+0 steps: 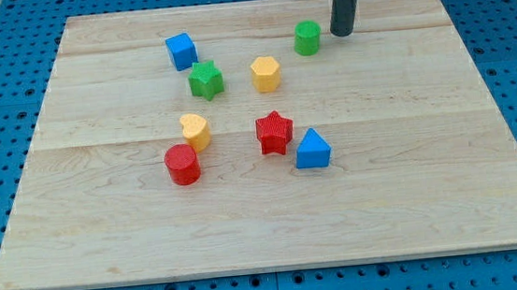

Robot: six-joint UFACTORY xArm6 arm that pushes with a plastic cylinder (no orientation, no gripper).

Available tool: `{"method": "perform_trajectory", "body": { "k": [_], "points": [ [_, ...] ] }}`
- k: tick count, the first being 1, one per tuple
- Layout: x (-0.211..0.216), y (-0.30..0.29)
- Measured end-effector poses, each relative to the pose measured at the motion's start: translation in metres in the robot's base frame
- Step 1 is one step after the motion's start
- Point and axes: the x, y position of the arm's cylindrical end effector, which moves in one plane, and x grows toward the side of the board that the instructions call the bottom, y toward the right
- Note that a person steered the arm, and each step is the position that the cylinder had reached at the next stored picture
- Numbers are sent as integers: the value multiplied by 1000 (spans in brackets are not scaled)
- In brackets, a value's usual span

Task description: Move green circle close to the yellow hexagon

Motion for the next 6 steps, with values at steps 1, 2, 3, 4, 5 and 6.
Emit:
{"method": "perform_trajectory", "body": {
  "k": [1,2,3,4,5,6],
  "points": [
    [-24,-10],
    [-25,-16],
    [-15,-18],
    [-6,-20],
    [2,-24],
    [4,-31]
  ]
}}
